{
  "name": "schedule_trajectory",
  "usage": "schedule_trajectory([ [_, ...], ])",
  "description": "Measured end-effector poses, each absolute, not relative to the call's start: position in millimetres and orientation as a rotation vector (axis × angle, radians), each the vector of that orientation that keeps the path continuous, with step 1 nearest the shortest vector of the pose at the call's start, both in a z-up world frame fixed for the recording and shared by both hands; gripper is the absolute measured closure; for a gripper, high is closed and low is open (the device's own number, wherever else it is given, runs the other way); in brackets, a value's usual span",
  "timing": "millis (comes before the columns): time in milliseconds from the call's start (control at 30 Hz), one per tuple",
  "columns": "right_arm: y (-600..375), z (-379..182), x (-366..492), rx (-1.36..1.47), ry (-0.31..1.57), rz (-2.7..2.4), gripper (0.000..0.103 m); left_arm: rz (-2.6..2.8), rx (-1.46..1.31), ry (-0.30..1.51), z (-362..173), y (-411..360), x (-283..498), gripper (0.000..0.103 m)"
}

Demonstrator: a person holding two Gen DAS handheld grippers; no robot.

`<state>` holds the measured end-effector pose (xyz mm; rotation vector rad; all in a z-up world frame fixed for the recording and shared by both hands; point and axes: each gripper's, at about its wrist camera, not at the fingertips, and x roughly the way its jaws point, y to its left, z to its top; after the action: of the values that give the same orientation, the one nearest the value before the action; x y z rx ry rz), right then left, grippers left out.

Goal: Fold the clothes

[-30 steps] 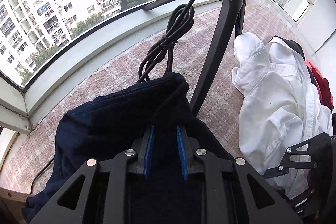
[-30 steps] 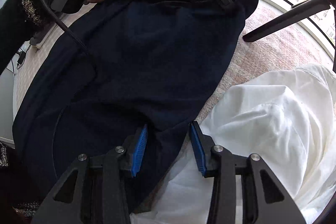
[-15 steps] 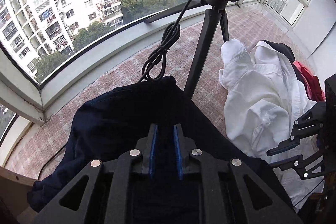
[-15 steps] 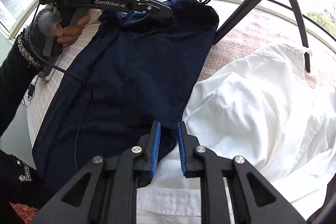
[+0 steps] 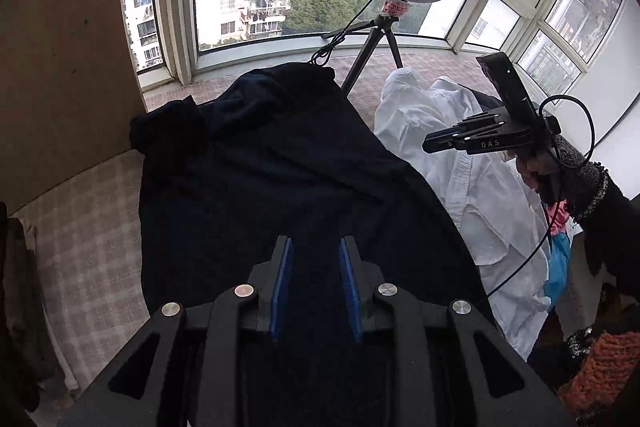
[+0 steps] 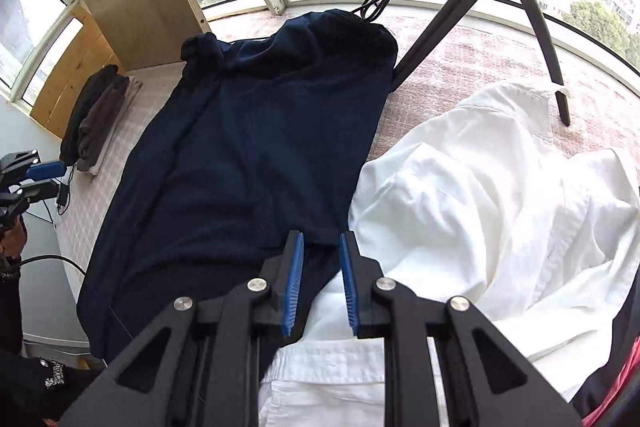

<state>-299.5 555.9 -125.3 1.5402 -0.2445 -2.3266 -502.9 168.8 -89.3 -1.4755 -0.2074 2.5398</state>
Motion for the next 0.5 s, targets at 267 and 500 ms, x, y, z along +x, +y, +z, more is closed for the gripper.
schedule_trajectory([
  [267, 549, -84, -241, 1.373, -0.340, -2.298, 0.068, 2.418, -1.564, -0.375, -138, 238, -398, 0.080],
  [500, 632, 8, -149, 1.269, -0.471, -2.473, 0.068, 2.286, -1.574, -0.233, -158, 310, -349, 0.080],
])
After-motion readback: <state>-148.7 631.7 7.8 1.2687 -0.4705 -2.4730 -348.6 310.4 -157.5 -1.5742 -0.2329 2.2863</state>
